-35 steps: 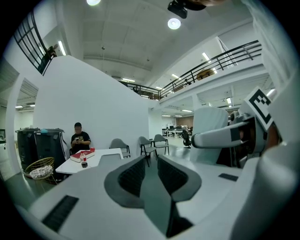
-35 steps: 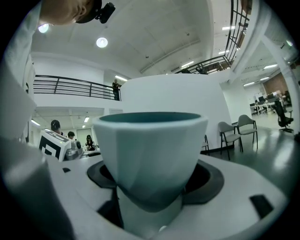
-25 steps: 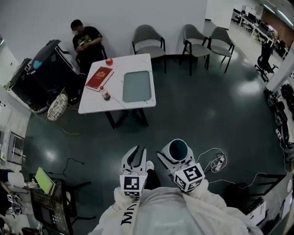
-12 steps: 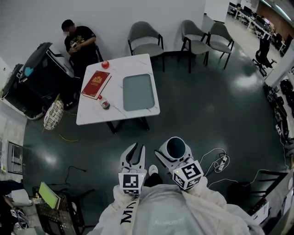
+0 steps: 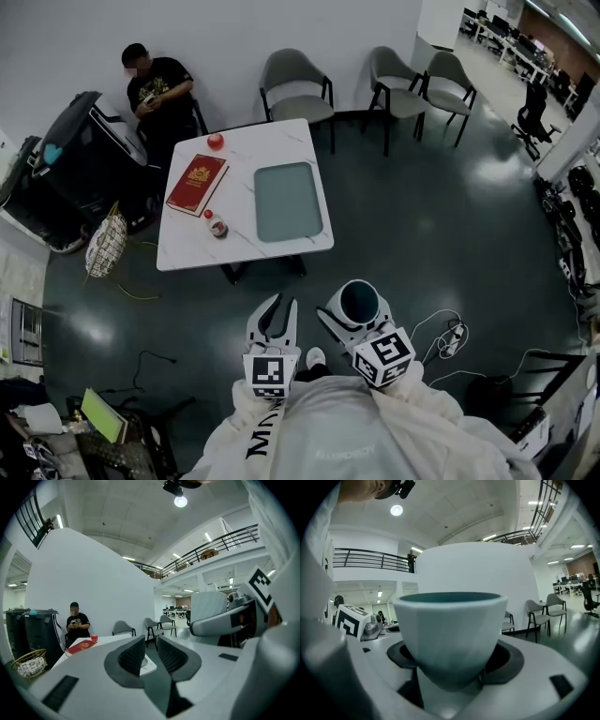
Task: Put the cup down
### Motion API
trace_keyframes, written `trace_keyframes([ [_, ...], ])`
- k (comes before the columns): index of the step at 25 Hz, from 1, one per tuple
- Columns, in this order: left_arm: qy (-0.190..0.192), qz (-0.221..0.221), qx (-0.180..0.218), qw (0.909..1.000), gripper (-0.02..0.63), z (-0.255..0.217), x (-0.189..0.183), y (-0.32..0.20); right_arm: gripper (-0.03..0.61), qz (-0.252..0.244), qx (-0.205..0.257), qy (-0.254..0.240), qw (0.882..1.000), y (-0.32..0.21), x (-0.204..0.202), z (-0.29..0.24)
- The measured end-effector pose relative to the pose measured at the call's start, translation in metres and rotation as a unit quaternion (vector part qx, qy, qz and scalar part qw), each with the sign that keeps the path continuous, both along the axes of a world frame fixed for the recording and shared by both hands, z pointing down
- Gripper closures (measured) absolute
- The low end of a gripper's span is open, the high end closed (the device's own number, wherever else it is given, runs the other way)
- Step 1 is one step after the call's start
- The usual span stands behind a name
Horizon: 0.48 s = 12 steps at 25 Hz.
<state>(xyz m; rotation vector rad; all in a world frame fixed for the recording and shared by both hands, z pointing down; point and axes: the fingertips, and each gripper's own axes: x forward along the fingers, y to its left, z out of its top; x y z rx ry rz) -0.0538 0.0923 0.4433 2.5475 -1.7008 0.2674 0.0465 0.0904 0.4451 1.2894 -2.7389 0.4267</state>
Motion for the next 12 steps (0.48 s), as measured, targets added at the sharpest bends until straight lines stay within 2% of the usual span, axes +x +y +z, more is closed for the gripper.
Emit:
trace_keyframes([
  [6, 0.012, -0.002, -0.003, 0.9999, 0.52, 0.003, -0.022, -0.022, 0.206, -0.001, 0.002, 0.013, 1.0, -0.021, -0.021, -0.003],
  [12, 0.019, 0.016, -0.009, 0.9997, 0.52, 0.011, -0.03, -0.034, 0.206, -0.008, -0.005, 0.034, 0.999, -0.03, -0.037, 0.008],
])
